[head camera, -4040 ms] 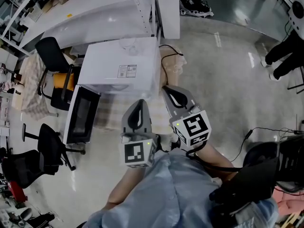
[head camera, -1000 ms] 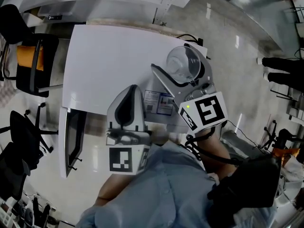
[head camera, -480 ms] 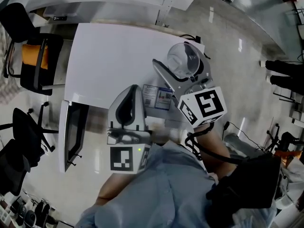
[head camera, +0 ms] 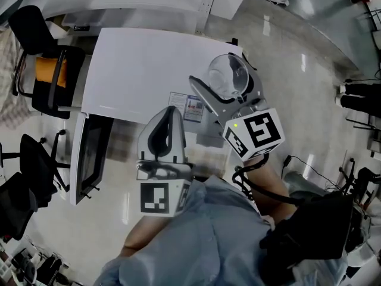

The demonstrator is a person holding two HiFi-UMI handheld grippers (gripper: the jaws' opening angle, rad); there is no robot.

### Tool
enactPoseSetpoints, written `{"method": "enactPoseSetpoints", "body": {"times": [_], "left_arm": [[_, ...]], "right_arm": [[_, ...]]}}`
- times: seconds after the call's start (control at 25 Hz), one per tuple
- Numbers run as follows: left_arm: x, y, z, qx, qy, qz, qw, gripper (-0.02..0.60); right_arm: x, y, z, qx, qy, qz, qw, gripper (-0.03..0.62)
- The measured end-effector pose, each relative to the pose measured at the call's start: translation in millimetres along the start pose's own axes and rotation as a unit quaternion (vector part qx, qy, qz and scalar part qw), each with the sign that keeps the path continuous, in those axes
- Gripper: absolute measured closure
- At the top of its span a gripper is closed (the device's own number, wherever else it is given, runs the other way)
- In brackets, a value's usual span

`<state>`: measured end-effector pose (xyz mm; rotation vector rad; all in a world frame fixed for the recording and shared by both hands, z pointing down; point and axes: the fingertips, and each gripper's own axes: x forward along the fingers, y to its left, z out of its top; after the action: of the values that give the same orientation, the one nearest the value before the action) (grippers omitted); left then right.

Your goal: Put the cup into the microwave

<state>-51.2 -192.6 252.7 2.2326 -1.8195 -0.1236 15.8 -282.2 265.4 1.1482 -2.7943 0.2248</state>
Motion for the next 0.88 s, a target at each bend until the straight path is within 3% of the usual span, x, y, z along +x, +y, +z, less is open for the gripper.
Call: {"method": "enactPoseSetpoints", "body": {"times": [0.6,0.88], "left_arm": [[-93,-82,1,0.026,-0.026,0.002,0.9993,0.574],[-147,-91,1,0.033,-0.036,0.039,0.9981,0.574]], "right_arm": [[-108,53,5,0.003,-0.022,0.042,0.999,0.195],[-137,101,-2,0.009,-0.02,0.091,0.996,0.195]]}}
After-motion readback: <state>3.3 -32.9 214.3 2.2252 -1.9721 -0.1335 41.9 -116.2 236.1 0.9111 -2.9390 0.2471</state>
